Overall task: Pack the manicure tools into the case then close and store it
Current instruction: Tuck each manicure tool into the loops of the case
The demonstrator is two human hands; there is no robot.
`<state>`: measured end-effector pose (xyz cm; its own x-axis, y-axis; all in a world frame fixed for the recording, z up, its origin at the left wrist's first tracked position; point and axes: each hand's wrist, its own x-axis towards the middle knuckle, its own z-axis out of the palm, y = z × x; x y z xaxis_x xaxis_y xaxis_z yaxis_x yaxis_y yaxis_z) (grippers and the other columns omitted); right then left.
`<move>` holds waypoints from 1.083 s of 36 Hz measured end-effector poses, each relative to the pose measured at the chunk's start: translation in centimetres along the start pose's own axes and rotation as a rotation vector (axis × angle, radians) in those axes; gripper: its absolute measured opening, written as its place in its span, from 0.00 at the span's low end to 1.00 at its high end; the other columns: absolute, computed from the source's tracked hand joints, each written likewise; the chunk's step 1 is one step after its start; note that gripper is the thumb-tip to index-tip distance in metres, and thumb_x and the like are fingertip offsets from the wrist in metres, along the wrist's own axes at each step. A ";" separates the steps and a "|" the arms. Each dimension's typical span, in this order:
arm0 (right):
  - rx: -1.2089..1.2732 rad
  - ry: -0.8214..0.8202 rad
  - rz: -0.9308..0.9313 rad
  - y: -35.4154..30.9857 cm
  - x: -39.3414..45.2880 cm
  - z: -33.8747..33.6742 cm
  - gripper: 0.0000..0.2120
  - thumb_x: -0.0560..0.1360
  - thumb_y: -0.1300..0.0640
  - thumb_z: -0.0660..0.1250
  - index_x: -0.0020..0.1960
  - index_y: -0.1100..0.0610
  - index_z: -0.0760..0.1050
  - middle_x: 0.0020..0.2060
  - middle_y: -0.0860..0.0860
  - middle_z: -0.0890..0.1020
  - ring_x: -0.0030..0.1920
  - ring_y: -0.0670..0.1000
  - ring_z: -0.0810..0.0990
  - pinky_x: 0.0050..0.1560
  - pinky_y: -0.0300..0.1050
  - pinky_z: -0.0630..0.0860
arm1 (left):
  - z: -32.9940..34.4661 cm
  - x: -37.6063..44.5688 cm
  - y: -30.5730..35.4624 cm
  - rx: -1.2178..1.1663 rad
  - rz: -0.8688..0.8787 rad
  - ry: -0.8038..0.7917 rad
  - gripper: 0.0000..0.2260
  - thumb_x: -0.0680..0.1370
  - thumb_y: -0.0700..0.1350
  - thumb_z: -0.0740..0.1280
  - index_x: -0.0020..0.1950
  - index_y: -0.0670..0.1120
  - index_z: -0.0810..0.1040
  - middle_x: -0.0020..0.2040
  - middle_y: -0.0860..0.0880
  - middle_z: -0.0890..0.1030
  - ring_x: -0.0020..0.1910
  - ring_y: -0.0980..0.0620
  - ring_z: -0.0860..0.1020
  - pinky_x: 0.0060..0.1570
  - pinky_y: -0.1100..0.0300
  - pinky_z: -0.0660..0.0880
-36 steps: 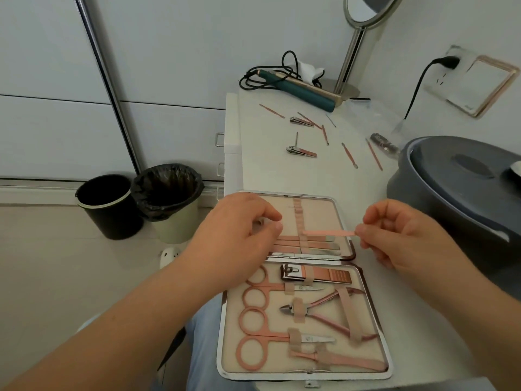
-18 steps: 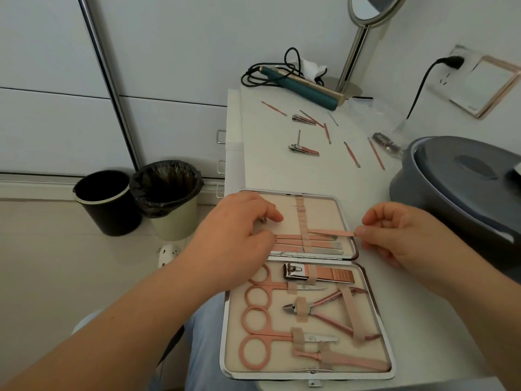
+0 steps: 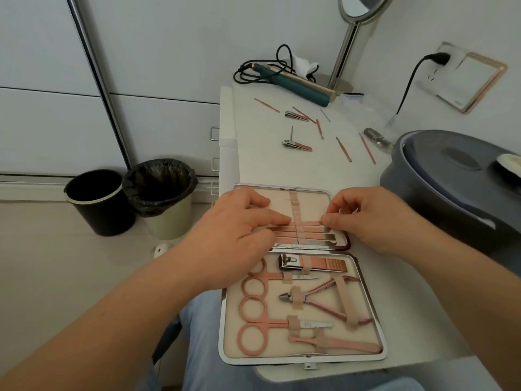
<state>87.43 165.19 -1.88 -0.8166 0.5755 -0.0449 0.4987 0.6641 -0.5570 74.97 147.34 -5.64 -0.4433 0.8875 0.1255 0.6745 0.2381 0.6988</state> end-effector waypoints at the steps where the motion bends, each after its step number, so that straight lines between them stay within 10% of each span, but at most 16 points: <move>1: -0.002 0.001 0.001 0.0 0.1 0.0 0.06 0.67 0.50 0.72 0.34 0.49 0.78 0.26 0.45 0.74 0.26 0.41 0.70 0.30 0.34 0.69 | 0.0 -0.1 0.0 0.003 -0.001 -0.008 0.17 0.70 0.55 0.55 0.56 0.67 0.73 0.57 0.65 0.63 0.59 0.67 0.58 0.62 0.65 0.57; 22: -0.421 0.010 -0.239 -0.4 -0.7 -0.4 0.05 0.75 0.48 0.62 0.40 0.44 0.71 0.39 0.40 0.71 0.40 0.43 0.72 0.41 0.38 0.68 | 0.0 -0.6 0.5 0.110 0.030 0.109 0.13 0.75 0.52 0.59 0.58 0.62 0.75 0.65 0.64 0.67 0.70 0.64 0.54 0.65 0.69 0.49; 39: -0.109 0.084 -0.204 0.6 -1.3 0.6 0.05 0.75 0.50 0.63 0.40 0.42 0.72 0.40 0.40 0.75 0.41 0.38 0.74 0.35 0.29 0.68 | 0.8 -1.1 0.3 0.044 0.059 0.247 0.12 0.75 0.49 0.61 0.58 0.58 0.76 0.63 0.63 0.69 0.64 0.68 0.55 0.52 0.87 0.42</move>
<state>88.61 164.53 -2.62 -0.8789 0.4586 0.1311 0.3577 0.8156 -0.4549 76.11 146.78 -6.11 -0.5298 0.7782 0.3371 0.7262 0.2109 0.6544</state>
